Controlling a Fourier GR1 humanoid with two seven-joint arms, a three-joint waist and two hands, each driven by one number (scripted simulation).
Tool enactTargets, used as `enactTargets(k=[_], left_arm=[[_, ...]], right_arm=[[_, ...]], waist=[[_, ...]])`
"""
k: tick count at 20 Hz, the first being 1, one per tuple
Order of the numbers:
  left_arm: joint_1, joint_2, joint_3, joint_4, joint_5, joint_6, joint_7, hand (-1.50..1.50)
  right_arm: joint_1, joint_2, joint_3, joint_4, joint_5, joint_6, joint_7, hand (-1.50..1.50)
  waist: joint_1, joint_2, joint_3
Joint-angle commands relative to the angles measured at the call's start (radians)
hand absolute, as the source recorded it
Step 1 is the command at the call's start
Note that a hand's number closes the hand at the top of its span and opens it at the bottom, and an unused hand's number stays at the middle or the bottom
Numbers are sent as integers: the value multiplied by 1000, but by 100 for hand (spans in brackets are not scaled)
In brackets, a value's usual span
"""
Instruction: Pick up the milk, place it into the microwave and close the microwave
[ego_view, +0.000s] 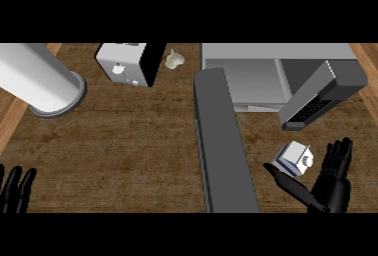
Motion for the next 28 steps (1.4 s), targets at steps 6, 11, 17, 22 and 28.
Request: enactTargets(k=[6, 11, 17, 22, 28], left_arm=[[60, -13, -63, -35, -38, 11, -23, -150], [27, -13, -38, -13, -14, 4, -18, -150], [-30, 14, 40, 10, 27, -11, 5, -150], [85, -12, -38, -43, -6, -11, -20, -150], [64, -13, -40, -32, -19, -5, -20, -150]], right_arm=[[-36, -22, -74, 213, -32, 93, -185, -150], [-126, -21, -125, 359, -60, 137, -252, -150], [-275, -39, -221, 564, -74, 84, -276, -150], [-248, -51, -289, 681, -79, 49, -374, -150], [-260, -89, -341, 815, -129, 155, -461, -150]], waist=[[2, 0, 0], [2, 1, 0], [4, 3, 0], [10, 2, 1], [6, 1, 0]])
